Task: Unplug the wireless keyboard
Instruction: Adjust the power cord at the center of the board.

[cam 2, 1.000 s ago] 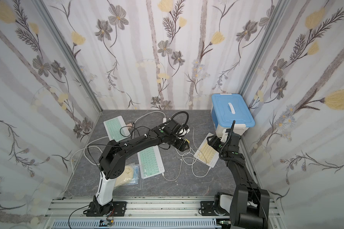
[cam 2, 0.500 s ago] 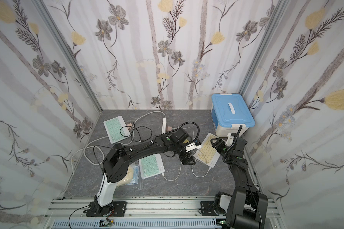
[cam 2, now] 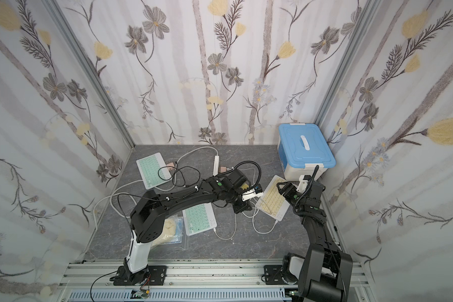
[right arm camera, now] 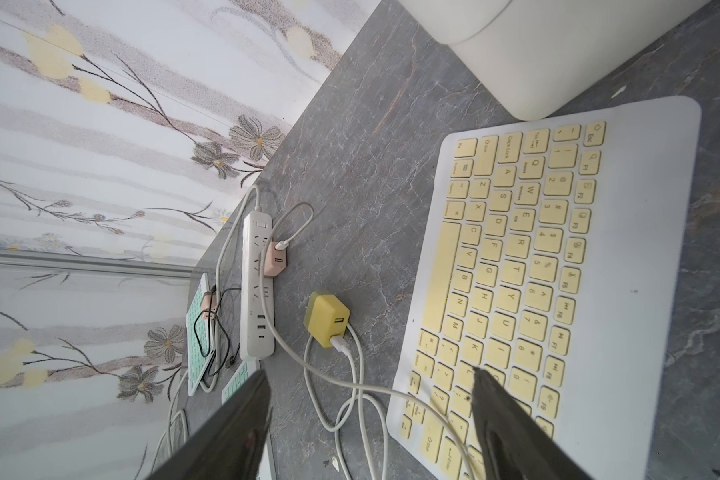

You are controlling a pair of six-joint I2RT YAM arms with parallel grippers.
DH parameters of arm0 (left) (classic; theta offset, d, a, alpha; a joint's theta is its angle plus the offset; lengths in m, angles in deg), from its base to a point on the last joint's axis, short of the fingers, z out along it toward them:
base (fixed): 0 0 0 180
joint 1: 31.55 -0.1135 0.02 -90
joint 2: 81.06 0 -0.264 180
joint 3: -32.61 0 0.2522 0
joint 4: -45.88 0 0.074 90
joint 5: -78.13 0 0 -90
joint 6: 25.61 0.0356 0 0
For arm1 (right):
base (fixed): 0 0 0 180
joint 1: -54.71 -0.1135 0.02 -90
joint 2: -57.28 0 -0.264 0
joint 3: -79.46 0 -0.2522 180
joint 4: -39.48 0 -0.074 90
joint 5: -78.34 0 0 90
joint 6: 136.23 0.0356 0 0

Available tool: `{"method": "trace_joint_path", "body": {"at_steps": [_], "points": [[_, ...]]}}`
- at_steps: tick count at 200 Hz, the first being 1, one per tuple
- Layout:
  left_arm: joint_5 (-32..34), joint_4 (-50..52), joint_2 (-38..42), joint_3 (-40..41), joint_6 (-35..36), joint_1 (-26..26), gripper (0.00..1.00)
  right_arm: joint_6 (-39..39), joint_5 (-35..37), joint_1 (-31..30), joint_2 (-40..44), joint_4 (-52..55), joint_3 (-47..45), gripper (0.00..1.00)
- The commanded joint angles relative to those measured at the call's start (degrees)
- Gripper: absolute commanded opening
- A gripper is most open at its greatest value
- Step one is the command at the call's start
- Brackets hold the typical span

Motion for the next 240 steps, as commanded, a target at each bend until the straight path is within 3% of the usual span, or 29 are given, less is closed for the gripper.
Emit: {"method": "trace_joint_path", "body": {"at_steps": [1, 35, 80, 111, 140, 176, 190, 200, 240], "points": [[1.8, -5.82, 2.48, 1.91, -3.66, -1.53, 0.0, 0.13, -0.83, 0.04, 0.22, -1.84, 0.04, 0.77], [6.26, -9.78, 7.24, 6.5, -7.85, -4.74, 0.0, -0.44, -0.09, 0.04, 0.82, -1.0, -0.1, 0.77], [9.94, -21.51, 17.97, 17.96, -21.16, -15.0, 0.0, -1.16, 0.44, -0.05, 0.79, -0.81, -1.13, 0.77], [19.94, -23.96, 21.51, 24.28, -30.31, -21.68, 0.0, -1.69, 1.24, -0.43, 0.13, -0.07, -1.31, 0.76], [28.78, -20.2, 21.37, 27.9, -33.17, -23.58, 0.04, -4.18, 5.25, -4.41, -0.32, 2.67, -0.22, 0.76], [27.89, -19.23, 19.74, 31.19, -35.39, -23.93, 0.25, -9.23, 11.77, -14.68, -6.41, 5.7, 3.76, 0.74], [27.37, -18.91, 19.91, 31.96, -36.59, -23.83, 0.5, -11.39, 13.89, -18.7, -9.34, 5.25, 5.33, 0.72], [26.79, -18.56, 20.46, 32.19, -37.32, -23.81, 0.61, -12.65, 15.49, -21.65, -10.79, 4.13, 5.93, 0.71], [32.98, -10.21, 23.2, 29.99, -43.29, -23.94, 0.74, -15.88, 21.29, -29.11, -19.82, 3.69, 13.44, 0.65]]}}
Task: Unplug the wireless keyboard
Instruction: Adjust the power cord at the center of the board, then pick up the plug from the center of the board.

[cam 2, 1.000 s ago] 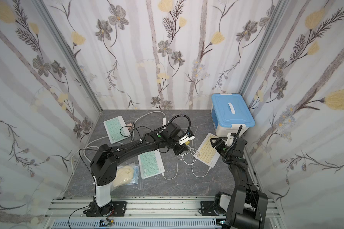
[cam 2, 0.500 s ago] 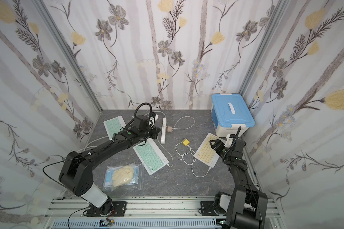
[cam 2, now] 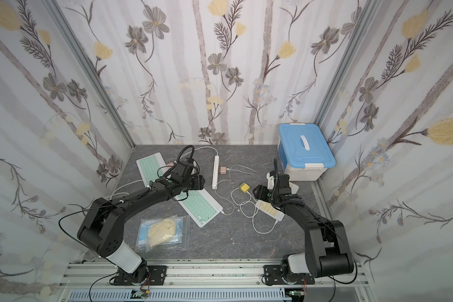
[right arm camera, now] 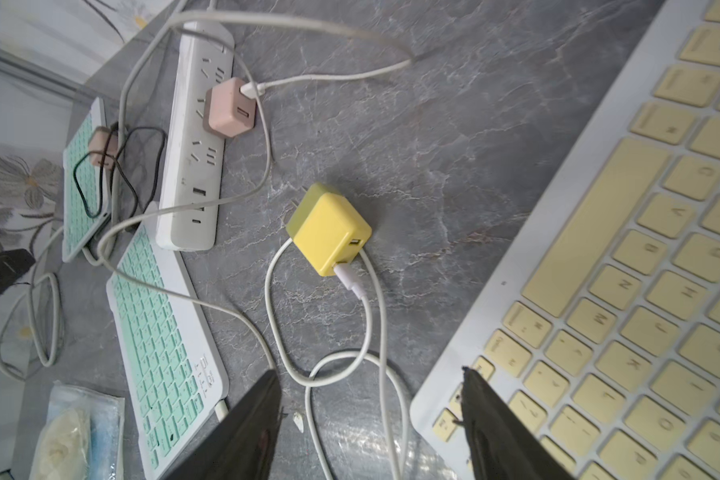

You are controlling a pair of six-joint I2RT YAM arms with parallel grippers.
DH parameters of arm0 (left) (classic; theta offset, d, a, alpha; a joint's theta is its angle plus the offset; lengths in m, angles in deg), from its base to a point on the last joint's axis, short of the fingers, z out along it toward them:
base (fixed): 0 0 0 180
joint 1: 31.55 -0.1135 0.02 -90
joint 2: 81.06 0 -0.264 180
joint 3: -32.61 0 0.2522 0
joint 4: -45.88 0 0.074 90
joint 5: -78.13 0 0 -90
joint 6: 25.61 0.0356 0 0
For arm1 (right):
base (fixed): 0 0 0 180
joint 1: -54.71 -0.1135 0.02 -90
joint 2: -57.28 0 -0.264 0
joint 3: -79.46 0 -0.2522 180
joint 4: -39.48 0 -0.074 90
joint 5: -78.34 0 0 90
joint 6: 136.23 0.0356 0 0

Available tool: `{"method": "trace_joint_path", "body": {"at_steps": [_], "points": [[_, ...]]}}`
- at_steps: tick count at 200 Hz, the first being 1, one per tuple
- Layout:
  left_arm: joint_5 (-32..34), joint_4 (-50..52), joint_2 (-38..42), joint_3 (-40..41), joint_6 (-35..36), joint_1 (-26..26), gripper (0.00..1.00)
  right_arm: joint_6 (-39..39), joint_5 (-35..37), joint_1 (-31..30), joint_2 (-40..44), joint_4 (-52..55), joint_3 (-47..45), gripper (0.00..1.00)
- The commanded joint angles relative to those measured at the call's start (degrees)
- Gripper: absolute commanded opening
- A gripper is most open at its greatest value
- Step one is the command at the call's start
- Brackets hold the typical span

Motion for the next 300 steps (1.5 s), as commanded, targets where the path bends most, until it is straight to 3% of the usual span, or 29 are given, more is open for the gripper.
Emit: {"method": "trace_joint_path", "body": {"at_steps": [1, 44, 128, 190, 248, 300], "points": [[4.61, 4.74, 1.81, -1.24, -4.95, -0.07, 0.74, -3.86, 6.03, -2.59, -4.32, -1.5, 4.3, 0.65], [0.48, 3.78, 4.79, 0.86, -6.68, -0.05, 0.74, -5.13, 7.58, -4.45, -13.62, -0.97, 9.4, 0.56], [-1.19, 4.24, 5.34, 1.04, -7.13, -0.05, 0.75, -3.3, 5.94, -8.9, -19.73, -1.39, 12.02, 0.51], [-2.05, 4.6, 5.07, 1.04, -7.3, -0.07, 0.75, -3.62, 10.06, -11.0, -20.45, 0.02, 13.33, 0.3], [-5.22, 4.14, 5.82, 0.8, -8.2, 0.03, 0.76, -4.99, 13.56, -11.09, -14.87, 2.56, 12.22, 0.0], [-14.79, 1.64, 6.89, -2.15, -7.27, 2.84, 0.79, -7.3, 14.22, -11.22, -0.99, 2.02, 5.87, 0.0]]}}
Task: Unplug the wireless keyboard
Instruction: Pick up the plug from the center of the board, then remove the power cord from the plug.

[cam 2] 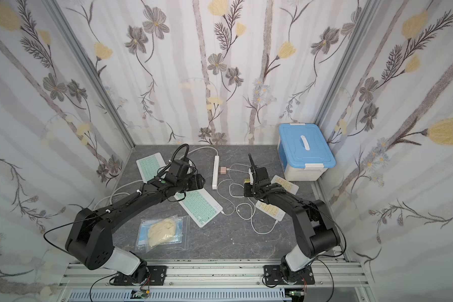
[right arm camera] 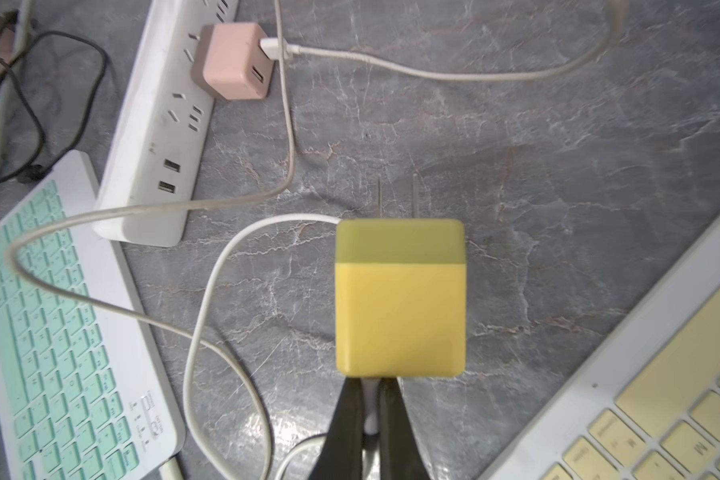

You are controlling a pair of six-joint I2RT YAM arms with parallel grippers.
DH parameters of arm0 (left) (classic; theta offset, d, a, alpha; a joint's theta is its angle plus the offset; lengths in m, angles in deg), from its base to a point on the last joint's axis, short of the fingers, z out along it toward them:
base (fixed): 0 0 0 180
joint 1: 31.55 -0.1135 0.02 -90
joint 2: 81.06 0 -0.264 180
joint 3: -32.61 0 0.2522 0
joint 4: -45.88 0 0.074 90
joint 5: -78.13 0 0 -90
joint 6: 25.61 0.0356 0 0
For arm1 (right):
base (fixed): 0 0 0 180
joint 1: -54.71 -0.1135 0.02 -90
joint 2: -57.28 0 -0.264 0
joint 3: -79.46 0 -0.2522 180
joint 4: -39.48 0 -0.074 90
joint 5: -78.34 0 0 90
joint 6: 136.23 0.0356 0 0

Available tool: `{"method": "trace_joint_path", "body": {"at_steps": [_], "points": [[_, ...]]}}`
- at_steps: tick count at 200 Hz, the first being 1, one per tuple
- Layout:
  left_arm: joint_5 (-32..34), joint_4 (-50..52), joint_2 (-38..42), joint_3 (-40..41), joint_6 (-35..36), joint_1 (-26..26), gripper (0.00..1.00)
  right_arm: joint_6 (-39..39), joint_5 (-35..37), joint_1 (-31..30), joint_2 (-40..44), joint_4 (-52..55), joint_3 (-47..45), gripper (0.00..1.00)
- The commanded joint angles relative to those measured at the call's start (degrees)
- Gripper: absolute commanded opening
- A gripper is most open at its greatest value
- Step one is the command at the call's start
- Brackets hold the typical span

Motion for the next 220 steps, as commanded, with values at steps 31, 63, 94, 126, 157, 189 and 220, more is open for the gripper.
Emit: {"method": "trace_joint_path", "body": {"at_steps": [31, 63, 94, 126, 157, 189, 220], "points": [[-12.29, -4.24, -2.15, -7.85, 1.33, 7.58, 0.83, -3.91, -2.49, -0.65, 14.71, -8.84, -9.49, 0.0], [-13.98, -6.58, -8.9, -15.04, -0.23, 13.14, 0.86, -4.11, -4.96, -1.18, 22.09, -14.86, -14.39, 0.0], [-13.85, -8.28, -14.01, -19.53, -2.2, 15.11, 0.84, -4.32, -7.33, -1.21, 26.69, -17.24, -16.94, 0.0], [-13.87, -9.74, -17.25, -22.44, -4.22, 15.68, 0.83, -4.7, -9.57, -1.22, 28.08, -17.29, -17.85, 0.0], [-13.75, -11.13, -19.11, -23.6, -5.7, 15.9, 0.75, -3.81, -11.63, -1.2, 28.17, -18.59, -18.66, 0.0], [-12.52, -10.81, -20.22, -24.06, -6.81, 15.85, 0.71, -3.15, -11.98, -1.2, 27.83, -19.14, -18.29, 0.0], [-10.86, -9.01, -21.38, -25.32, -7.24, 15.9, 0.68, -2.79, -12.75, -1.29, 27.65, -19.81, -18.02, 0.0]]}}
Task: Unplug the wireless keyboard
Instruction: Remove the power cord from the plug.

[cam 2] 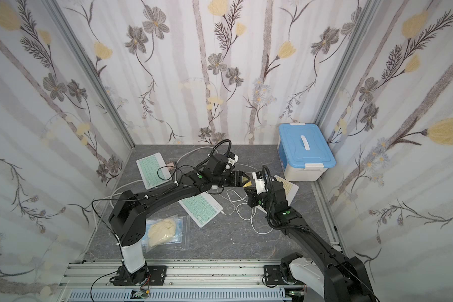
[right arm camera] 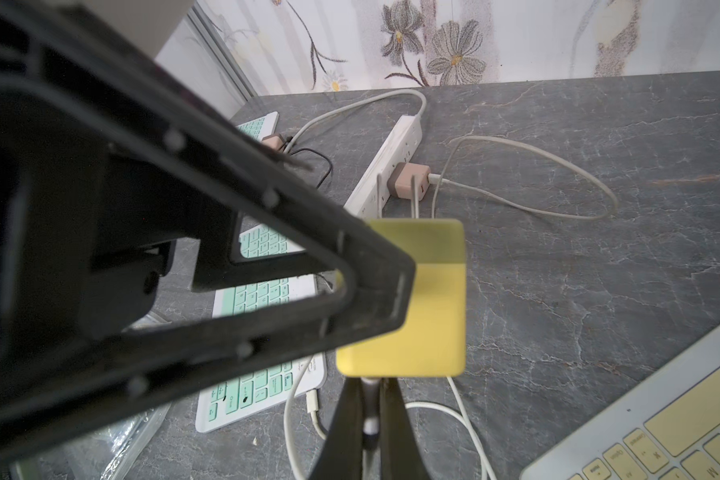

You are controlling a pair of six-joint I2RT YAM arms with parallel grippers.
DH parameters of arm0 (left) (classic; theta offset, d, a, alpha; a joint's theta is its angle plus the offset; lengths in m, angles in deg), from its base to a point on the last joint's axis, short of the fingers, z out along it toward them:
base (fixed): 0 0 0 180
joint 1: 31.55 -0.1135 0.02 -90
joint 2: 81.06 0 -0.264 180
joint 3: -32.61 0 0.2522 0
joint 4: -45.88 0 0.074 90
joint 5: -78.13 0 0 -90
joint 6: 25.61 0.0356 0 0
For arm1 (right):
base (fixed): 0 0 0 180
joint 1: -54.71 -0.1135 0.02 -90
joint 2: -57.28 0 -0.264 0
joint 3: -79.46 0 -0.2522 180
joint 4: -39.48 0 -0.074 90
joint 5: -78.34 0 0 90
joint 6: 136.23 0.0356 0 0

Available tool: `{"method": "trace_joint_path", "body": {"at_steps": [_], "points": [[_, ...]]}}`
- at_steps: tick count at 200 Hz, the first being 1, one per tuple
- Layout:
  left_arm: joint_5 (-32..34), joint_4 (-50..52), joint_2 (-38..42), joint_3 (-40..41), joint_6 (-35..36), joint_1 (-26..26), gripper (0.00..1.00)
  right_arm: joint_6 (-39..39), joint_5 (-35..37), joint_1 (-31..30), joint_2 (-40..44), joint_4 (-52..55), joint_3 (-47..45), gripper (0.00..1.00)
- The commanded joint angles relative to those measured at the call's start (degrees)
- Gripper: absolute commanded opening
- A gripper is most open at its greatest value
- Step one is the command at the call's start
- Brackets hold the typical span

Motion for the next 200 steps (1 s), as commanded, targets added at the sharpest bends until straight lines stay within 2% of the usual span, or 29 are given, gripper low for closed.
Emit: {"method": "trace_joint_path", "body": {"at_steps": [1, 15, 34, 65, 90, 99, 115, 154, 177, 200], "points": [[1.95, -0.05, -0.65, -1.06, -1.08, -0.04, 0.68, 0.12, -1.63, 0.02, -0.35, -4.46, 0.6, 0.0], [2.48, -0.13, -1.13, -1.47, -1.38, -0.03, 0.62, 0.28, -2.01, -0.15, -0.76, -4.63, 0.75, 0.0], [2.46, -0.26, -1.69, -2.11, -1.78, -0.03, 0.48, 0.73, -2.37, -0.25, -1.27, -4.93, 0.79, 0.0], [2.52, 0.29, -1.92, -2.49, -2.07, -0.08, 0.33, 1.13, -2.42, -0.42, -1.89, -5.41, 1.2, 0.0], [3.74, 1.31, -1.24, -2.71, -1.88, -0.06, 0.12, 1.48, -2.34, -0.53, -2.57, -5.26, 2.02, 0.0], [4.57, 2.15, -1.04, -3.08, -1.87, -0.04, 0.0, 1.91, -2.32, -0.54, -3.0, -5.03, 2.38, 0.0], [6.31, 4.92, -0.91, -4.64, -1.57, -0.05, 0.0, 2.68, -2.63, -0.47, -4.17, -4.72, 3.12, 0.0], [8.32, 8.29, -0.44, -7.14, -0.31, -0.05, 0.0, 5.0, -4.67, -0.35, -7.08, -5.11, 4.55, 0.22], [8.88, 8.37, -0.06, -7.22, -0.07, -0.07, 0.0, 6.76, -5.11, -0.08, -6.77, -6.01, 4.63, 0.45], [9.53, 8.34, 0.43, -7.39, 0.14, -0.07, 0.0, 7.78, -7.04, 1.07, -6.56, -6.88, 4.34, 0.49]]}}
